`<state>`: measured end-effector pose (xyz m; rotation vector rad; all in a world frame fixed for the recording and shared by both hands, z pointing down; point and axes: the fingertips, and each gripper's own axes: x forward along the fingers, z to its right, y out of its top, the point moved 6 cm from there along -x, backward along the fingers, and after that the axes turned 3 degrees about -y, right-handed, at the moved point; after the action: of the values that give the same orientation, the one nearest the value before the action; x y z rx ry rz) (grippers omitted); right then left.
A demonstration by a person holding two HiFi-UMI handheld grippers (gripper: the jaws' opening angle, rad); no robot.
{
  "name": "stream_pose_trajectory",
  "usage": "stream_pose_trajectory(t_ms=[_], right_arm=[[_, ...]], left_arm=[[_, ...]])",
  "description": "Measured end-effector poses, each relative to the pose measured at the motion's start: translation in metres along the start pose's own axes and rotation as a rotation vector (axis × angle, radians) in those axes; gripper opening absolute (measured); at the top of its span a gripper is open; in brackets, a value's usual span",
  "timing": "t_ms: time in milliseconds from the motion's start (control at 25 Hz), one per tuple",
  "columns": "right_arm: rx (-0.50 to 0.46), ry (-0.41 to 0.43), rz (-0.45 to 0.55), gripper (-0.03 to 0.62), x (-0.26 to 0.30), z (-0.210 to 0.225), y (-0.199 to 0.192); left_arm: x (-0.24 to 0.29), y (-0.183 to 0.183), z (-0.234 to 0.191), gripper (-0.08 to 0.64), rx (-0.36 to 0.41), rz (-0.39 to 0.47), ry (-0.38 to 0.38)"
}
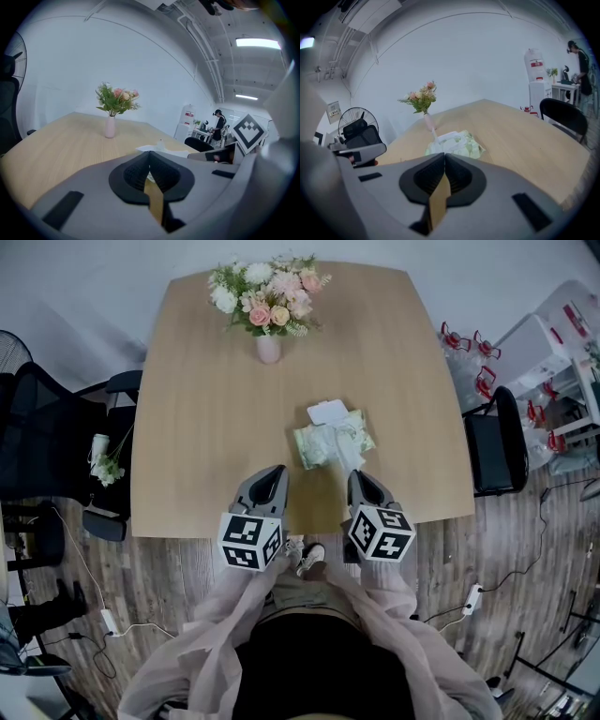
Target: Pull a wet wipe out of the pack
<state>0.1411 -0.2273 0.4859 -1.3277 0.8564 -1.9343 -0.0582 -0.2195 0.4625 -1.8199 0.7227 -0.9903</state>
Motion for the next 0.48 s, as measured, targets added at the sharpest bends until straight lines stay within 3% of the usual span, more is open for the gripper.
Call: stream_pose_trajectory(t_ms=[480], right_arm=[[-0.004, -0.003, -0.001, 0.014, -0.0092, 0.0014, -0.0012]], left_arm=[[-0.0095, 0.0002, 0.0022, 0.009, -0.001, 0.003, 0.012]])
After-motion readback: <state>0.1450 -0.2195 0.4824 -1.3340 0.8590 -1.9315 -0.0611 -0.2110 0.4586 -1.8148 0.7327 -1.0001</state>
